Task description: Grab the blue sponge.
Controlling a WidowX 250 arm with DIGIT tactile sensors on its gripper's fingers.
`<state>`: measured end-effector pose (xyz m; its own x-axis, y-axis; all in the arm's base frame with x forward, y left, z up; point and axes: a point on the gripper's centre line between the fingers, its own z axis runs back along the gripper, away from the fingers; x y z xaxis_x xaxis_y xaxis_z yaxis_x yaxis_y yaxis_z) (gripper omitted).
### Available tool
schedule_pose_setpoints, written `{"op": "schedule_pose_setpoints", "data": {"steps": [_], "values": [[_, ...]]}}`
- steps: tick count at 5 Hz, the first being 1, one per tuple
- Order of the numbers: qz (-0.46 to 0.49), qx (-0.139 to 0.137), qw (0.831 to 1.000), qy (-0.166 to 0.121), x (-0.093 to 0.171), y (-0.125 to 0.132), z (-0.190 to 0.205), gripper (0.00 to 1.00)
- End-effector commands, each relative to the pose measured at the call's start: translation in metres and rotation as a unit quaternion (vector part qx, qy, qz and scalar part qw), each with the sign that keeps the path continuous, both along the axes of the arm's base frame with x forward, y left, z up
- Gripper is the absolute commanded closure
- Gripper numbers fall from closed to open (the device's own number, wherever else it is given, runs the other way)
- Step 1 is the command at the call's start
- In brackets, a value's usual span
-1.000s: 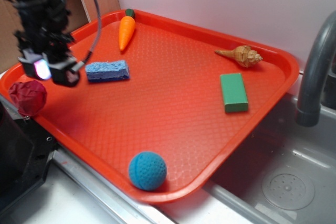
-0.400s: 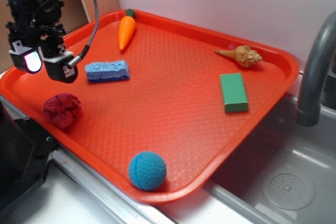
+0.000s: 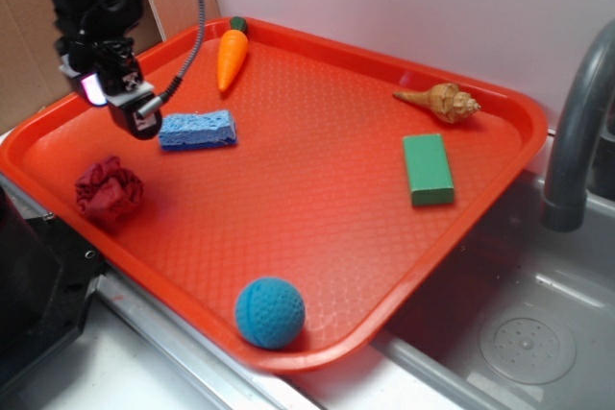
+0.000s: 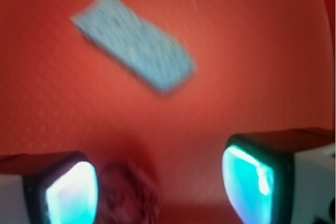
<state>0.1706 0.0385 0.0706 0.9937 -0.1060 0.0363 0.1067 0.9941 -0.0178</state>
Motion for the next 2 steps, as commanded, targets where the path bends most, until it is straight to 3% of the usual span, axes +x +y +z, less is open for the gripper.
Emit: {"op": "schedule_pose_setpoints", "data": {"steps": [1,2], "values": [[-0.121,-0.003,0.990,-0.077,0.031,0.002,-0.016,0.00],[-0.132,-0.013,0.989,-0.062,0.043,0.001,-0.034,0.00]]}}
